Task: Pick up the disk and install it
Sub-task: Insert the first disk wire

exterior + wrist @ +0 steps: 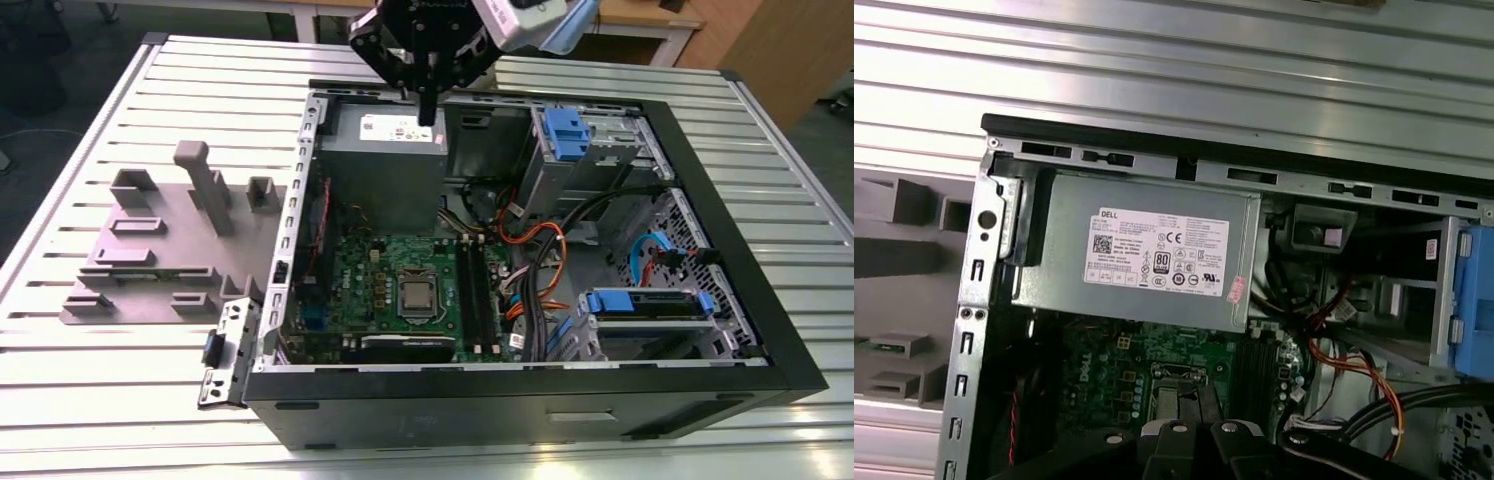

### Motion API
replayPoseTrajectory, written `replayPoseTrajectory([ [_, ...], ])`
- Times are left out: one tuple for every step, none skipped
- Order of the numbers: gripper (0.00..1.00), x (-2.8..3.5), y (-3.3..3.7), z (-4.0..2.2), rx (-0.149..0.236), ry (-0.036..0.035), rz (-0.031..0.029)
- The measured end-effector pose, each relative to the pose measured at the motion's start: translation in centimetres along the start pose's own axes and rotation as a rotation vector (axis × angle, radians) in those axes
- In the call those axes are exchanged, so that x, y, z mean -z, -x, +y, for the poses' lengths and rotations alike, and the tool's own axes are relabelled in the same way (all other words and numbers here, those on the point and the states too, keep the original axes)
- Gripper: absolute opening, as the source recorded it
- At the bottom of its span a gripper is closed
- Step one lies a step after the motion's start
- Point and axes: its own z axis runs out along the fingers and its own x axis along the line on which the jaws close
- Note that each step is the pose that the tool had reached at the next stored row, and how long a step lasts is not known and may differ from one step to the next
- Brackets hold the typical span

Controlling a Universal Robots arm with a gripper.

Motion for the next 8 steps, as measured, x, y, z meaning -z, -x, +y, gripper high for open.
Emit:
replayPoseTrajectory([
  [0.11,0.0,0.09,-0.1,0.0,-0.0005,0.0001],
  [0.11,-0.01,0.24,-0.16,0.0,-0.0011,0.0001],
  [0.11,-0.02,0.47,-0.19,0.0,-0.0016,0.0002],
  [0.11,-0.02,0.74,-0.23,0.0,-0.002,0.0003],
  [0.11,-0.03,1.08,-0.27,0.0,-0.0024,0.0003],
  [0.11,-0.04,1.38,-0.3,0.0,-0.0029,0.0004],
  [0.11,-0.05,1.74,-0.33,0.0,-0.0035,0.0004],
  [0.11,-0.06,2.13,-0.37,0.0,-0.0038,0.0004],
])
